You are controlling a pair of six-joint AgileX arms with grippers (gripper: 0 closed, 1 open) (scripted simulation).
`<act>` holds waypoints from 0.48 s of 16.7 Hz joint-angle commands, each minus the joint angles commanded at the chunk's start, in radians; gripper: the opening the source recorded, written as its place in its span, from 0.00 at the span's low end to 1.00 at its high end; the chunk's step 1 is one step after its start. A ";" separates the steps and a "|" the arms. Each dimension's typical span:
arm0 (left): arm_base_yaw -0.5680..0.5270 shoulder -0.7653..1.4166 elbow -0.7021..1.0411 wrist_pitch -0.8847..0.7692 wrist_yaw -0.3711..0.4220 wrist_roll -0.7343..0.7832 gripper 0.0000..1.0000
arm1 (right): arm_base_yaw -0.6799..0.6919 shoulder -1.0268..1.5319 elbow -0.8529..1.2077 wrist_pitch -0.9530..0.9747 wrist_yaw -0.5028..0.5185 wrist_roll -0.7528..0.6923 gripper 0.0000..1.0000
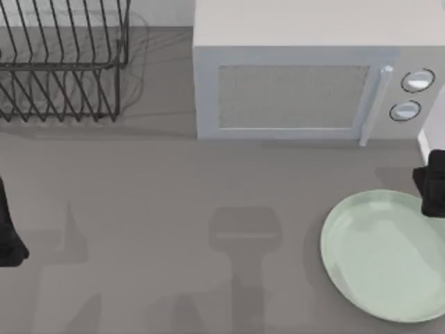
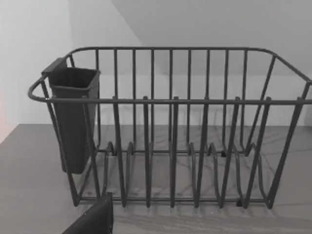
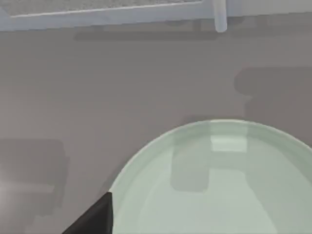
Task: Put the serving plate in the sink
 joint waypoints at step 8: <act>0.000 0.000 0.000 0.000 0.000 0.000 1.00 | 0.234 0.750 0.511 -0.408 0.000 0.239 1.00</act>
